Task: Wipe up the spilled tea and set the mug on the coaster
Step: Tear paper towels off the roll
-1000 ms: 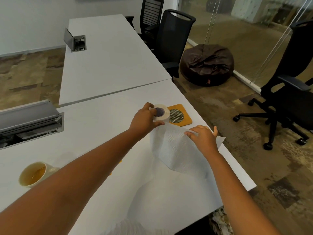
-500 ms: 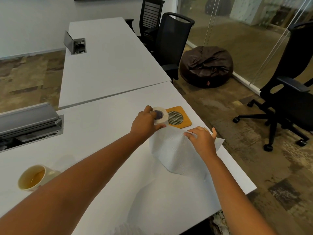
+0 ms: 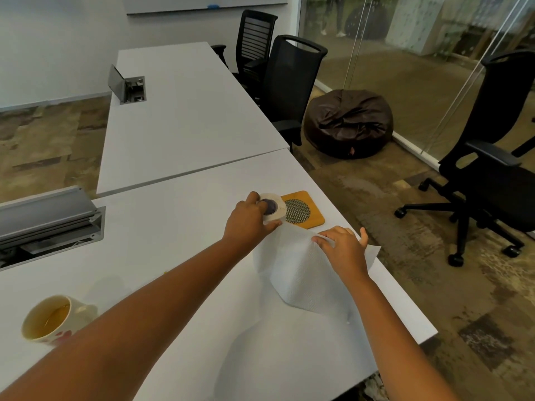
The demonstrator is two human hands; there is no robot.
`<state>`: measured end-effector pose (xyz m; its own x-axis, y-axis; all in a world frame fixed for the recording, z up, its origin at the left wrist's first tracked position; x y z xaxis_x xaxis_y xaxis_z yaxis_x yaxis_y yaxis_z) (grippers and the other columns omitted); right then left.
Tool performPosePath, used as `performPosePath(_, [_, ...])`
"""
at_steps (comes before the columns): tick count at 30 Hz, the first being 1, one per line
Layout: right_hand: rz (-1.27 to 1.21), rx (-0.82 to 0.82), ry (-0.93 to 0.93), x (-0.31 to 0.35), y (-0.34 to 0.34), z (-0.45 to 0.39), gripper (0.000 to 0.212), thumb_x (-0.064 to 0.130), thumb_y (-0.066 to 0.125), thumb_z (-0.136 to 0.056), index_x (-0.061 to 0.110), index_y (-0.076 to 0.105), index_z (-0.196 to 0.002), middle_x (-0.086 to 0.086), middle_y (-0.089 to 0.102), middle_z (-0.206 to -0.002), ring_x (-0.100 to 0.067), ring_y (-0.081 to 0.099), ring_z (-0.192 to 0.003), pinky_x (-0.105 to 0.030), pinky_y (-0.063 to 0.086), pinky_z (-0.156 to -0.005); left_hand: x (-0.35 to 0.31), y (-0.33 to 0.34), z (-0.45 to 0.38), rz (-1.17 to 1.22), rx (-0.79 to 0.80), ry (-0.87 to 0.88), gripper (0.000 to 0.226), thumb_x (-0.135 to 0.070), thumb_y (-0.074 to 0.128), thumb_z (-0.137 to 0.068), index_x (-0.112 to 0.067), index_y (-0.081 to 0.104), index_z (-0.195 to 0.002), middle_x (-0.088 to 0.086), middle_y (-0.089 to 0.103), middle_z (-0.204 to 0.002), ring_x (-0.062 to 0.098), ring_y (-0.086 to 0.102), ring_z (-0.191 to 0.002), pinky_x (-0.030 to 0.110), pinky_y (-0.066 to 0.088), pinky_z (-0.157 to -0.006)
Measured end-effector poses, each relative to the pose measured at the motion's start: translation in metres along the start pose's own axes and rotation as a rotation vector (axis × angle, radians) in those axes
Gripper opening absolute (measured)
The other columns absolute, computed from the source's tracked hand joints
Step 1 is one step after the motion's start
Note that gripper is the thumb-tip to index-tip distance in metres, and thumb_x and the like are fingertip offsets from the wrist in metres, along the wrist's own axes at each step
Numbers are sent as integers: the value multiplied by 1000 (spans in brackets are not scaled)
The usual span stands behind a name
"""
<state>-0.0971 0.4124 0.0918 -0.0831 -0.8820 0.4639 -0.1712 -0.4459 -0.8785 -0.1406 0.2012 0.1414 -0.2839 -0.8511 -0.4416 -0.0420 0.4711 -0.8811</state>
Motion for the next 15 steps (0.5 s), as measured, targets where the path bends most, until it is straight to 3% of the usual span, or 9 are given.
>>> performPosePath(15, [-6,11,-17,-2,3,2,33,43,57,-86,20,70,-106,-1,67,-118,-18,53,-118,-47,4,-115,-3,1,1,42,-17,-29,44,-36,70,-78,-14,62,-115,7,51,-121,29,55,-101,30,47,-80])
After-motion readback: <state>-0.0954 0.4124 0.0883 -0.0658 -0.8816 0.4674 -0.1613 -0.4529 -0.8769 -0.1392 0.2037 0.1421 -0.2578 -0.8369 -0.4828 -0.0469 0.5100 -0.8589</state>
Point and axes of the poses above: each hand's wrist, its own z-axis away from the middle knuckle, its own y-axis out of the palm, x = y × z, the point moved 2 cm from there along -z, towards the middle knuckle
